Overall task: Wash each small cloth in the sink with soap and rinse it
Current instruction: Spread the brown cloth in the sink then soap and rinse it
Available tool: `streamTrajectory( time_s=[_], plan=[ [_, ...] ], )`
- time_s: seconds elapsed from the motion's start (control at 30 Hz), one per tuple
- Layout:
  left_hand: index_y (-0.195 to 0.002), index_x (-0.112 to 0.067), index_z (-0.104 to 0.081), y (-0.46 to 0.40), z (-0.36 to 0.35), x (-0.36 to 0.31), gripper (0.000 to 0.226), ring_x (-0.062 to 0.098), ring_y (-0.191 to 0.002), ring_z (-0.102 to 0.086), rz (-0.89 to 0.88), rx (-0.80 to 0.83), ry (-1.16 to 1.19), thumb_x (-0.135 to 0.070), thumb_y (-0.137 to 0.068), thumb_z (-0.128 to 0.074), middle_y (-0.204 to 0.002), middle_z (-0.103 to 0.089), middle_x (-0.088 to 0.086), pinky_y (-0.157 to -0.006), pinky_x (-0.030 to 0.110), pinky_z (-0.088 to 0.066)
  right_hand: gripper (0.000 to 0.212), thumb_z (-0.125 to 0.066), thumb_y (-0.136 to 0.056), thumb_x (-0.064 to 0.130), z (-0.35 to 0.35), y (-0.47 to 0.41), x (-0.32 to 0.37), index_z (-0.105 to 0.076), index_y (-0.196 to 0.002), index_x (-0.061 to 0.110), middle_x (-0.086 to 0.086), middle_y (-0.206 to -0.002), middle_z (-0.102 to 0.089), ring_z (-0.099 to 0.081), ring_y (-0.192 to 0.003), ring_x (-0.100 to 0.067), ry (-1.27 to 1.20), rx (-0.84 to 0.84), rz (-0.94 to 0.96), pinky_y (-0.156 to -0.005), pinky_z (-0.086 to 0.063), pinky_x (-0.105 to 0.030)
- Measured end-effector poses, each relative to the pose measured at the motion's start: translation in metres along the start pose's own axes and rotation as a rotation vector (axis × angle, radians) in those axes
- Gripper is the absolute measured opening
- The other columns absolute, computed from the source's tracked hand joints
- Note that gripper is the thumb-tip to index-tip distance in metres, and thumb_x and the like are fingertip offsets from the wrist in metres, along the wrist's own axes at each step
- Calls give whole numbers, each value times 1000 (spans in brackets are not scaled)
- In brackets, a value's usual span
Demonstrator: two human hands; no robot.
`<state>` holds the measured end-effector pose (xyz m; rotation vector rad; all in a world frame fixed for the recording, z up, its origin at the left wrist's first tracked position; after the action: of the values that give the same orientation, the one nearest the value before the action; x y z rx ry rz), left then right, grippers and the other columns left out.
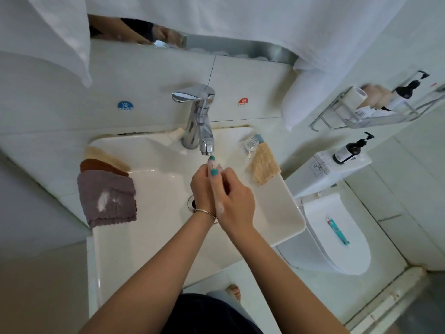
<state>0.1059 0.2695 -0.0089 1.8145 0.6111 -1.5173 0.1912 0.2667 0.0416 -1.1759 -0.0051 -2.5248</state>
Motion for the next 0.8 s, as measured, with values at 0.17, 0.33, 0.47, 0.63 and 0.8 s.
streamTrajectory(
  time_s=[0.17, 0.33, 0.47, 0.63, 0.8],
  plan=[
    [-60, -7, -48, 27, -14, -21, 41, 5, -49, -40, -194, 92, -18, -22, -98, -48, -52, -47, -6, -50, 22, -35, 41, -49, -99, 33, 9, -26, -31, -37, -61, 25, 11, -52, -47, -41, -54, -10, -165, -89, -246, -61, -43, -42],
    [-52, -23, -40, 16, -11, -5, 46, 9, -53, -34, -43, 99, 66, -19, -97, -51, -44, -42, -11, -58, 31, -31, 39, -48, -98, 35, 9, -12, -16, -37, -62, 23, 14, -50, -47, -39, -50, -5, -152, -13, -89, -54, -38, -38],
    [-54, -21, -44, 25, -21, -8, 46, 3, -51, -39, -59, 114, 56, -16, -99, -52, -49, -46, -9, -55, 27, -37, 42, -49, -99, 27, 18, -23, -27, -36, -59, 24, 13, -49, -45, -36, -49, -3, -175, -88, -199, -55, -34, -34],
    [-53, -17, -46, 23, -17, 1, 41, 8, -52, -39, -15, 90, 63, -15, -94, -51, -49, -45, -10, -55, 30, -36, 42, -50, -97, 26, 10, -25, -30, -36, -58, 23, 13, -48, -45, -38, -48, -3, -97, 7, -160, -54, -34, -35],
    [-49, -19, -37, 9, -7, 5, 44, 12, -52, -29, 82, 38, 88, -12, -89, -53, -44, -35, -11, -52, 28, -30, 41, -47, -99, 30, 4, -17, -17, -36, -60, 23, 7, -52, -46, -44, -53, -13, -21, 108, -86, -55, -38, -37]
  ],
)
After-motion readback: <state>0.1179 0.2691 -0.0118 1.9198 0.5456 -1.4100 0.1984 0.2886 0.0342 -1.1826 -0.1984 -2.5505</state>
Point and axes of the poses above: each hand's wrist, its own y-axis away from the middle knuckle, its own z-axis out of the back of the hand, x = y × z, the point moved 5 cm from there along -y, towards the middle knuckle
